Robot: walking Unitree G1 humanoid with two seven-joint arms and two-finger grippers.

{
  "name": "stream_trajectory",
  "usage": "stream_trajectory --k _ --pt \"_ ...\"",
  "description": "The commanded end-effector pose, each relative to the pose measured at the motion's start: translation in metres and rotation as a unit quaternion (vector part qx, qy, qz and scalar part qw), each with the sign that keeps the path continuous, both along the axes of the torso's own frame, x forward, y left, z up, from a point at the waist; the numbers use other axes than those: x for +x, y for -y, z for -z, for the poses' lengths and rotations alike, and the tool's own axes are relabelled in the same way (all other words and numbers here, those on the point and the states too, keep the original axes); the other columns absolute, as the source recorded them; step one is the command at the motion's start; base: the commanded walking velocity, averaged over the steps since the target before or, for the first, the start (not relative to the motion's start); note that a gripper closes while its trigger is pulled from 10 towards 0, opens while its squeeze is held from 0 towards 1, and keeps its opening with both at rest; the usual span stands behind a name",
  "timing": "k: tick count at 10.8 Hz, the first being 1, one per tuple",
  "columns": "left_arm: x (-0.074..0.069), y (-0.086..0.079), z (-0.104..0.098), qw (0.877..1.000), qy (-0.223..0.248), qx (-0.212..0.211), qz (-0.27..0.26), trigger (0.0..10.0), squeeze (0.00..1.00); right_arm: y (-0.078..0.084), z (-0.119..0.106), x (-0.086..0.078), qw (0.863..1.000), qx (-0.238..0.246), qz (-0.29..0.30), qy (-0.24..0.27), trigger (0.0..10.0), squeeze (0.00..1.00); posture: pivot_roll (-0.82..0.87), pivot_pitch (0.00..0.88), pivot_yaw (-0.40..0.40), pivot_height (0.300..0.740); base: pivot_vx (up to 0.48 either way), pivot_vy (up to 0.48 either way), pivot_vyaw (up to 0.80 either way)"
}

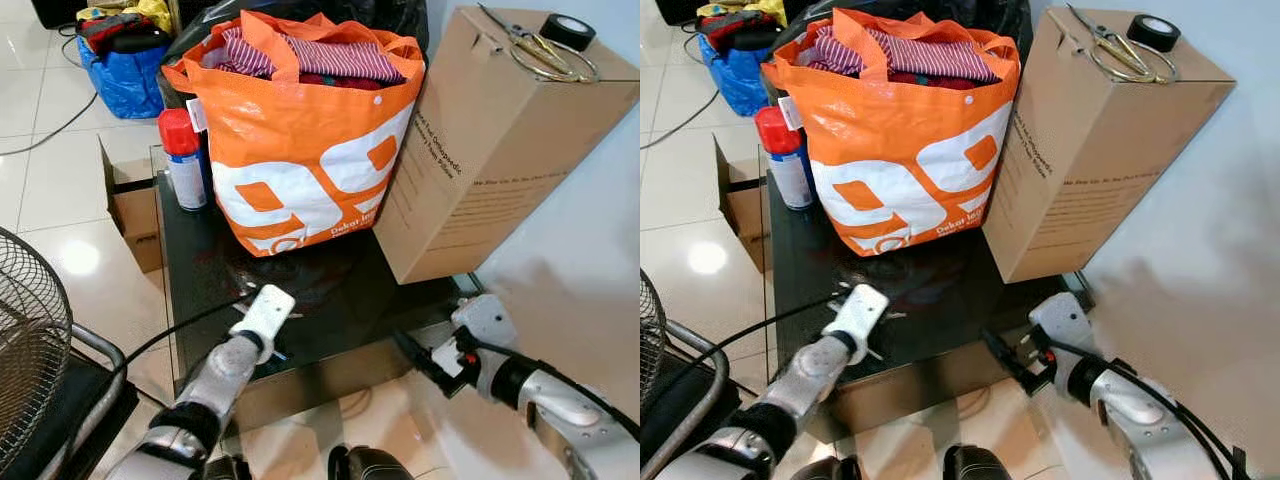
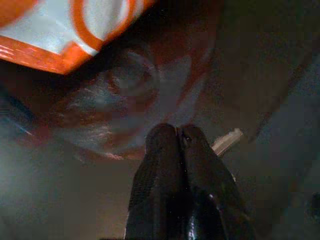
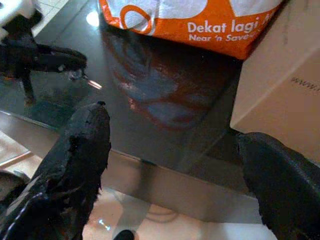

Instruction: Hang keys on a hook

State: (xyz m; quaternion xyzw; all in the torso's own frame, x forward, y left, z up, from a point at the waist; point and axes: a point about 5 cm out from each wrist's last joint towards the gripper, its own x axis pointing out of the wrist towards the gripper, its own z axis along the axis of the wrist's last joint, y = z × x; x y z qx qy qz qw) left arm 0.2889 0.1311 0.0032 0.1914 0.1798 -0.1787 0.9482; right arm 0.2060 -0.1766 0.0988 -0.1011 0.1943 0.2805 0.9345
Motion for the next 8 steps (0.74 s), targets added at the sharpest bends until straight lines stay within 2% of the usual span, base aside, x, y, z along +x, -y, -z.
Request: stream_trajectory --k 1,6,7,8 --pt "0.002 0.001 -0.005 1.0 0.02 -0.013 -0.006 0.0 0.0 0.006 -0.001 0.002 1.0 -0.005 0.009 0.004 10.0 0.0 -0.27 0.085 -0.109 0.74 0.0 0.0 0.0" --pt "0.001 0.002 -0.018 0.997 0.071 -0.023 0.018 0.0 0.0 0.005 0.0 0.002 1.0 -0.002 0.01 0.005 10.0 0.0 -0.27 0.076 -0.108 0.74 0.0 0.0 0.0" --pt "0.003 0.002 -0.033 0.993 0.091 -0.068 0.035 0.0 0.0 0.006 -0.001 0.004 1.0 0.006 0.019 0.009 10.0 0.0 -0.26 0.07 -0.1 0.74 0.0 0.0 0.0" --pt "0.002 -0.001 -0.04 0.99 0.092 -0.1 0.041 0.0 0.0 0.006 -0.002 0.006 0.999 0.015 0.03 0.012 10.0 0.0 -0.26 0.067 -0.096 0.74 0.0 0.0 0.0"
